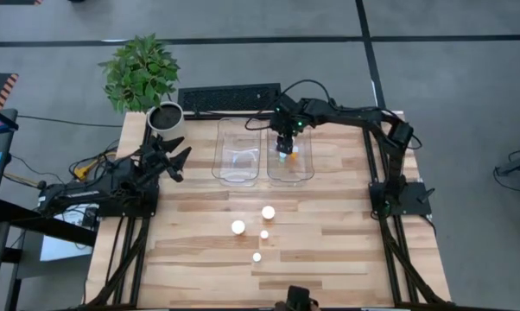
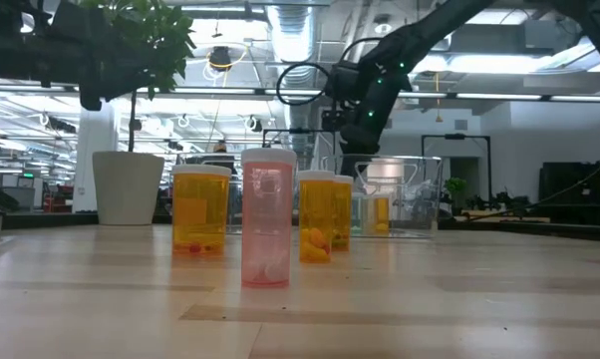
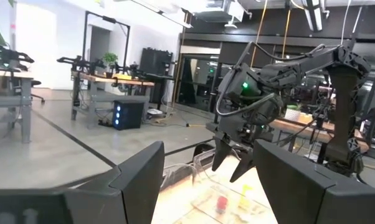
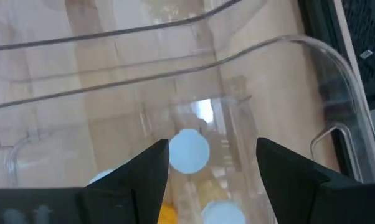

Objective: Pick and place medicine bottles into bin by pill shape (circle, oval)
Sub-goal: Put the blue capsule bottle into the left transparent bin

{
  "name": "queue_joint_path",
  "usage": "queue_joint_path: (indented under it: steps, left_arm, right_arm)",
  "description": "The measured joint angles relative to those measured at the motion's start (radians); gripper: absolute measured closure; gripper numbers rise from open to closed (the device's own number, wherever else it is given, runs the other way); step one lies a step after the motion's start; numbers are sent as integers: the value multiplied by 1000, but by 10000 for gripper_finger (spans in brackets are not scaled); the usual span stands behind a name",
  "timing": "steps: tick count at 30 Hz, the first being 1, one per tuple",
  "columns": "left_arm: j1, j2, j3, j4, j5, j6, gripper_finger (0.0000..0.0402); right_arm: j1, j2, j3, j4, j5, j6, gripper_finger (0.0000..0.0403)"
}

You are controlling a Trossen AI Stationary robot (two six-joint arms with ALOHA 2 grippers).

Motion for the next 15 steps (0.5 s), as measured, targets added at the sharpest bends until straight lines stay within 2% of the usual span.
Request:
queue_joint_path:
  steps: [15]
  left_arm:
    - [0,0,0,0,0,-10,161]
  right_arm:
    - [0,0,-3,-5,-27,-2,154]
